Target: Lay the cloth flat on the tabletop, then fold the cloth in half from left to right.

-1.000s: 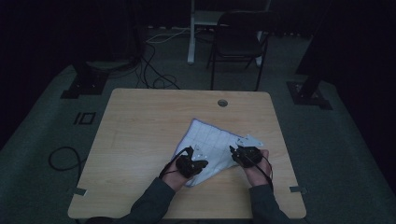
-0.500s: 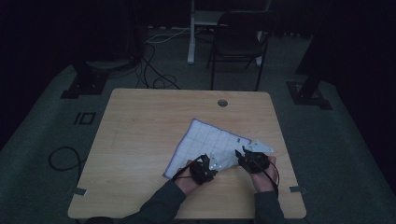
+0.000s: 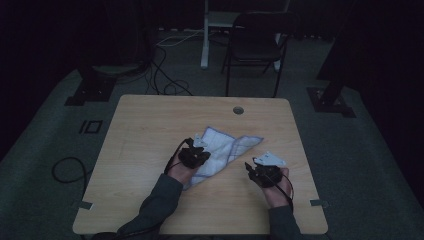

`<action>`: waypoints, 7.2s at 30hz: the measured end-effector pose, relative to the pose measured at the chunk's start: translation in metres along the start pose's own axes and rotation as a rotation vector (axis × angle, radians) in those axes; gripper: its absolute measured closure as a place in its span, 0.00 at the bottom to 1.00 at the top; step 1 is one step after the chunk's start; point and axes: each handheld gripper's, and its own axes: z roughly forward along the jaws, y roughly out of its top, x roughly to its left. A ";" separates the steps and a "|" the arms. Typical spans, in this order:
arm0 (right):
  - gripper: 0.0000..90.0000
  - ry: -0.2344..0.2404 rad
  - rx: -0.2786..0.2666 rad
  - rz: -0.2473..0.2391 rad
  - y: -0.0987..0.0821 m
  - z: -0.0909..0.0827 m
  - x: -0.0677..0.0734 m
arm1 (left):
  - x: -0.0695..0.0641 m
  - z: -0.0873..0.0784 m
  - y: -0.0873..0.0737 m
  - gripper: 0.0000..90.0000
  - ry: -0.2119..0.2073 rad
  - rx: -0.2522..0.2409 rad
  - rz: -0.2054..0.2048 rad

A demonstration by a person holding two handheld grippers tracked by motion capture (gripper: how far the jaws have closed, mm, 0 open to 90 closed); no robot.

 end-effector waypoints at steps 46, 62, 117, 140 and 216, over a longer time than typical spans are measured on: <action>0.96 0.196 0.108 -0.056 0.026 0.055 0.046 | 0.037 0.013 -0.030 0.98 0.175 0.081 0.019; 0.95 0.147 0.090 -0.034 0.011 0.006 0.024 | 0.050 -0.005 -0.048 1.00 0.246 0.097 -0.021; 0.98 0.086 0.187 -0.044 0.006 0.080 0.011 | 0.066 -0.020 -0.070 0.90 0.240 0.025 -0.144; 0.88 0.089 0.149 0.011 -0.001 0.078 0.003 | 0.057 -0.039 -0.089 0.70 0.234 -0.049 -0.185; 0.81 0.114 0.082 -0.021 -0.014 0.050 0.007 | 0.039 -0.058 -0.057 0.97 0.022 -0.146 -0.268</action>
